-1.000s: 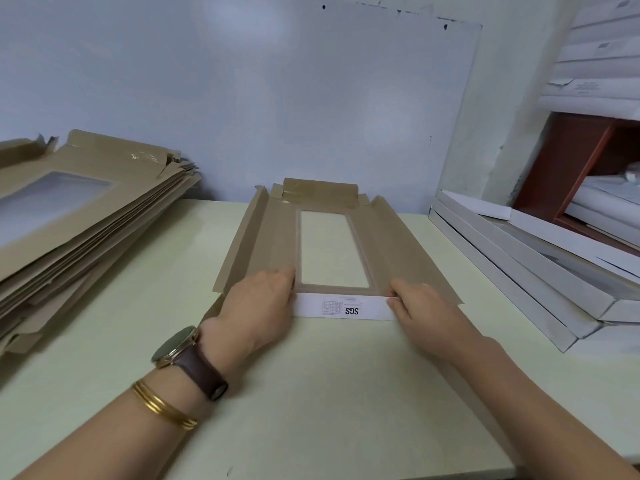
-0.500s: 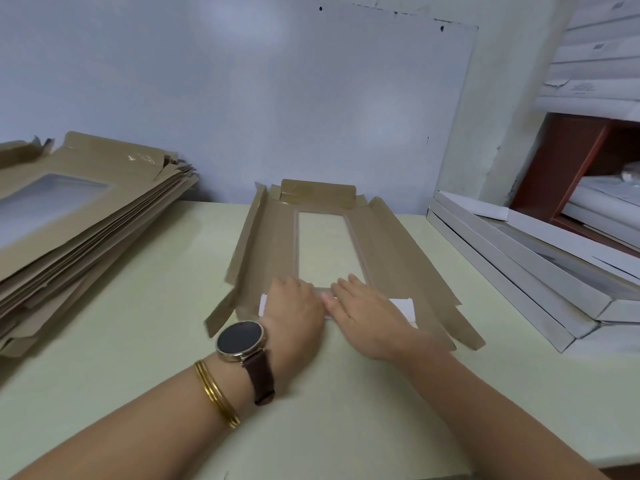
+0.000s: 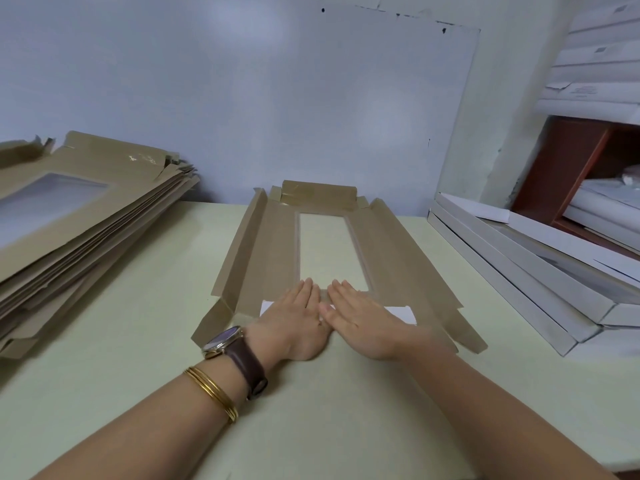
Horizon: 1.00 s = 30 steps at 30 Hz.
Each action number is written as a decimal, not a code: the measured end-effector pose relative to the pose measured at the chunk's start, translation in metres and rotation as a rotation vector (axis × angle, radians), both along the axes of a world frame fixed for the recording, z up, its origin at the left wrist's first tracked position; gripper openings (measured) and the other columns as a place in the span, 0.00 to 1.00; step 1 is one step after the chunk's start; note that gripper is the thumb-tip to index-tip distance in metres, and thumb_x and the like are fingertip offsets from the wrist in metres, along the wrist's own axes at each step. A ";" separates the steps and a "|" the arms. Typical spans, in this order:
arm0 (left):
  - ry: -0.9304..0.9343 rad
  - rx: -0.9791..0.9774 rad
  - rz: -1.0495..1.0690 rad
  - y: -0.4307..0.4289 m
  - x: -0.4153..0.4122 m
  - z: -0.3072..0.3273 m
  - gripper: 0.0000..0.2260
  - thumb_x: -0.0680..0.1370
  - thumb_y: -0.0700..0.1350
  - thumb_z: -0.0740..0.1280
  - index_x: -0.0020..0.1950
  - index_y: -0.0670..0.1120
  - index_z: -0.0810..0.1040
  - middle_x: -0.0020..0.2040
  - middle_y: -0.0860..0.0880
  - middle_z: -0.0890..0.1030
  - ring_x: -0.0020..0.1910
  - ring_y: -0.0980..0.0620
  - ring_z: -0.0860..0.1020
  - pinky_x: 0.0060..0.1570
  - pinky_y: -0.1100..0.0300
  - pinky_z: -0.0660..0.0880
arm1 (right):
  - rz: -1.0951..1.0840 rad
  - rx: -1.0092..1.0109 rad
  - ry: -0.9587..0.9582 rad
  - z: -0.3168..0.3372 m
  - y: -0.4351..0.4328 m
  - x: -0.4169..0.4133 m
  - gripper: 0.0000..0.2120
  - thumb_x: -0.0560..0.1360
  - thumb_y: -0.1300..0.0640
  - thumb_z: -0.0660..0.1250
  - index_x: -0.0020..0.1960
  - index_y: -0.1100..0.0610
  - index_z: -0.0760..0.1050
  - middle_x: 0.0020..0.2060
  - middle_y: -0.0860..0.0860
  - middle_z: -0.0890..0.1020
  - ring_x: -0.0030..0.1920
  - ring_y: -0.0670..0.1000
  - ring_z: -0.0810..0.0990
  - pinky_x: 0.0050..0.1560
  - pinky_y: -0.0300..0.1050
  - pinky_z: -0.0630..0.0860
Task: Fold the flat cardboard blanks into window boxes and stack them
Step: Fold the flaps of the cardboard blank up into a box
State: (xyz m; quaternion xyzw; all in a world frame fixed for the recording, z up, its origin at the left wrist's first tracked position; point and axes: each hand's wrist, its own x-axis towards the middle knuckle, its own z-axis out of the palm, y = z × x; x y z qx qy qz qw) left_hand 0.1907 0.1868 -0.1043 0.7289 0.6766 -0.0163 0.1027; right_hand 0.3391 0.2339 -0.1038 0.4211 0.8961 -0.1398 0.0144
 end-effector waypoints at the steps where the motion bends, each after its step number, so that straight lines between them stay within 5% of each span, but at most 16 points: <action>1: -0.016 -0.003 0.029 -0.001 -0.001 0.001 0.30 0.82 0.56 0.40 0.78 0.39 0.39 0.79 0.43 0.39 0.77 0.50 0.38 0.76 0.54 0.38 | -0.023 -0.012 0.019 0.000 0.001 0.003 0.33 0.82 0.39 0.42 0.79 0.58 0.43 0.79 0.50 0.44 0.78 0.46 0.39 0.75 0.42 0.38; 4: -0.008 -0.027 0.109 -0.005 -0.002 0.004 0.35 0.80 0.63 0.39 0.77 0.39 0.38 0.79 0.43 0.38 0.78 0.49 0.38 0.75 0.54 0.38 | -0.056 -0.037 0.013 0.003 0.006 0.011 0.36 0.81 0.36 0.42 0.79 0.58 0.43 0.79 0.48 0.43 0.77 0.44 0.39 0.75 0.42 0.38; 8: 0.113 -0.095 0.148 -0.006 0.001 0.014 0.37 0.79 0.65 0.39 0.77 0.39 0.36 0.78 0.44 0.37 0.77 0.48 0.37 0.76 0.52 0.38 | -0.095 -0.043 -0.017 0.006 0.010 0.019 0.37 0.79 0.33 0.41 0.80 0.54 0.42 0.79 0.44 0.42 0.76 0.40 0.38 0.63 0.39 0.40; 16: 0.258 -0.140 0.236 -0.013 0.001 0.028 0.43 0.76 0.71 0.41 0.78 0.40 0.37 0.79 0.45 0.39 0.78 0.48 0.40 0.76 0.52 0.42 | -0.117 -0.033 -0.066 0.007 0.017 0.037 0.36 0.80 0.35 0.41 0.79 0.56 0.40 0.79 0.48 0.40 0.77 0.44 0.37 0.75 0.43 0.37; 30: 0.024 -0.094 0.229 -0.015 -0.015 0.012 0.45 0.75 0.72 0.43 0.77 0.41 0.34 0.78 0.44 0.34 0.77 0.49 0.35 0.74 0.53 0.37 | -0.228 -0.006 -0.080 0.003 0.033 0.073 0.38 0.78 0.33 0.40 0.80 0.56 0.40 0.79 0.47 0.41 0.77 0.44 0.37 0.75 0.42 0.38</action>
